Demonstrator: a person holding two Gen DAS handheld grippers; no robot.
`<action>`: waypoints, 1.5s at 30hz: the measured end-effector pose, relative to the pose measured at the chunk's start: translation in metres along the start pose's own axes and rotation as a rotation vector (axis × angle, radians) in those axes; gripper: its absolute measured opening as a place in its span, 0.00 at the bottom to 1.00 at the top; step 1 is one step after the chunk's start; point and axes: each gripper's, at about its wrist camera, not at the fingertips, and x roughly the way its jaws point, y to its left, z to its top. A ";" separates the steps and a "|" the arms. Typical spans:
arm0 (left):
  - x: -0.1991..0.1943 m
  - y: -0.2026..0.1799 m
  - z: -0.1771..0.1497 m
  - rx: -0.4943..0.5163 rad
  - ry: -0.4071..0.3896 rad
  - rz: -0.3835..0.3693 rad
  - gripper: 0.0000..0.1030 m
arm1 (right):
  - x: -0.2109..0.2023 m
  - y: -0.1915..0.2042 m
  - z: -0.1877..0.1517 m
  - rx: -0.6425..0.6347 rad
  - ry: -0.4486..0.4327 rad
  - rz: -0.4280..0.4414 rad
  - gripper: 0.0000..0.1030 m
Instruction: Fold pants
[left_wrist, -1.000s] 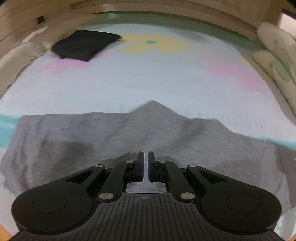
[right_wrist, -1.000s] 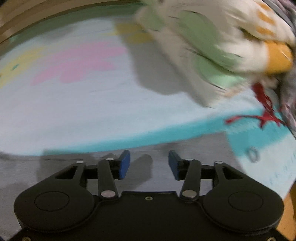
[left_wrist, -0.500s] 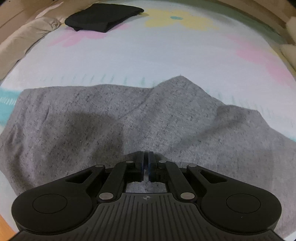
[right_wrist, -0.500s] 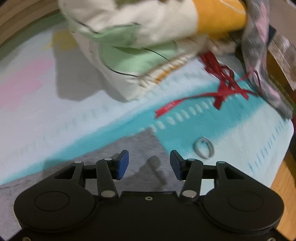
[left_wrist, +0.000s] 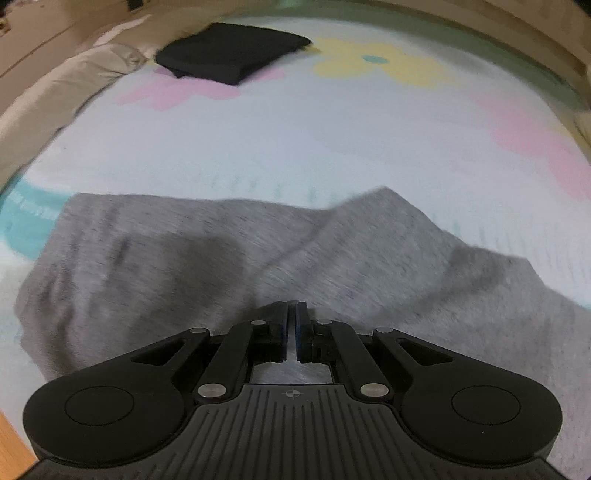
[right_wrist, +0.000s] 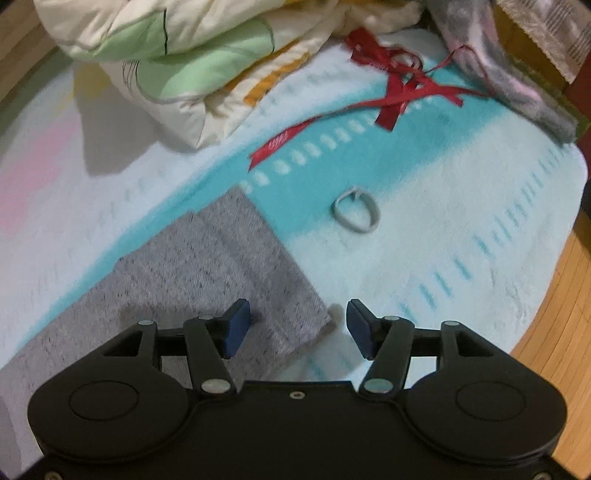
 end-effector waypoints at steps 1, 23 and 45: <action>0.000 0.005 0.001 -0.012 -0.004 0.006 0.04 | -0.001 0.002 0.000 -0.012 0.000 -0.008 0.61; -0.004 -0.010 -0.004 0.027 -0.004 0.003 0.05 | -0.005 0.049 -0.015 -0.276 -0.072 0.032 0.13; -0.013 -0.104 -0.049 0.301 0.030 -0.096 0.05 | -0.026 -0.036 -0.009 0.126 -0.092 0.096 0.49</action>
